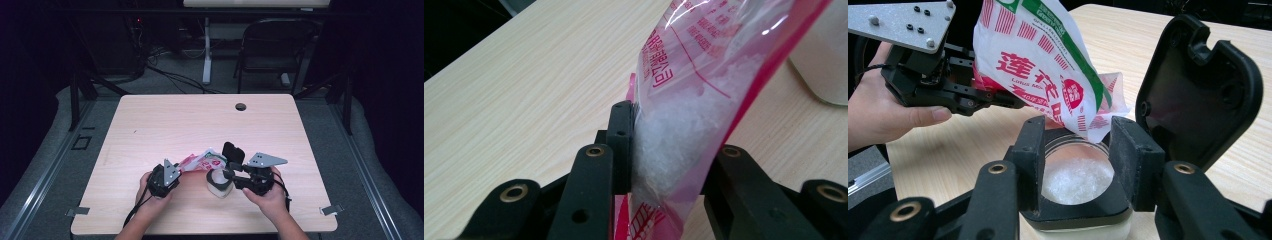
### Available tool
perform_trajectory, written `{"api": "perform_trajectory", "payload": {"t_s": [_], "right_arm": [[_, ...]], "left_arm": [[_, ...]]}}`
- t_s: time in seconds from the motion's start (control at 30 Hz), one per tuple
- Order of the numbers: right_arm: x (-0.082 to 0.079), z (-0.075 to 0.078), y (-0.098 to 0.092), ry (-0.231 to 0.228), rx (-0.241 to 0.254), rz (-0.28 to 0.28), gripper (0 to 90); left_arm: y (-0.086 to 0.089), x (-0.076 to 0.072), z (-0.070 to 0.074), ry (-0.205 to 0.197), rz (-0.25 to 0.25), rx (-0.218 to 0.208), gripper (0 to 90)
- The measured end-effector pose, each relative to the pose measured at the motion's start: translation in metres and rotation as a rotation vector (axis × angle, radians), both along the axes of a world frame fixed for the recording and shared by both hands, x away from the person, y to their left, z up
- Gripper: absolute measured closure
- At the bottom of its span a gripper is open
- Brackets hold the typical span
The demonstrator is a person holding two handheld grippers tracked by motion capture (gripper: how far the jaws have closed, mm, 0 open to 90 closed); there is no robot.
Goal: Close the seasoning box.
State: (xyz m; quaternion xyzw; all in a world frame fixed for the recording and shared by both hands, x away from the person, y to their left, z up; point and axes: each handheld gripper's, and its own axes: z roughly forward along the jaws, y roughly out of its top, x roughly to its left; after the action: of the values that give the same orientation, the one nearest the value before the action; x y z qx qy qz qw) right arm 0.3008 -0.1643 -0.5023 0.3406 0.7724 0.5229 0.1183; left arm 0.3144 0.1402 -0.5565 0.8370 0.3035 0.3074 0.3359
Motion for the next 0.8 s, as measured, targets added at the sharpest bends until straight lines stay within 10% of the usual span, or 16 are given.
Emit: {"api": "perform_trajectory", "payload": {"t_s": [0.8], "right_arm": [[0.0007, -0.0001, -0.0017, 0.003, -0.003, -0.009, 57.7]], "left_arm": [[0.009, 0.0093, -0.0088, 0.133, 0.01, -0.074, 73.1]]}}
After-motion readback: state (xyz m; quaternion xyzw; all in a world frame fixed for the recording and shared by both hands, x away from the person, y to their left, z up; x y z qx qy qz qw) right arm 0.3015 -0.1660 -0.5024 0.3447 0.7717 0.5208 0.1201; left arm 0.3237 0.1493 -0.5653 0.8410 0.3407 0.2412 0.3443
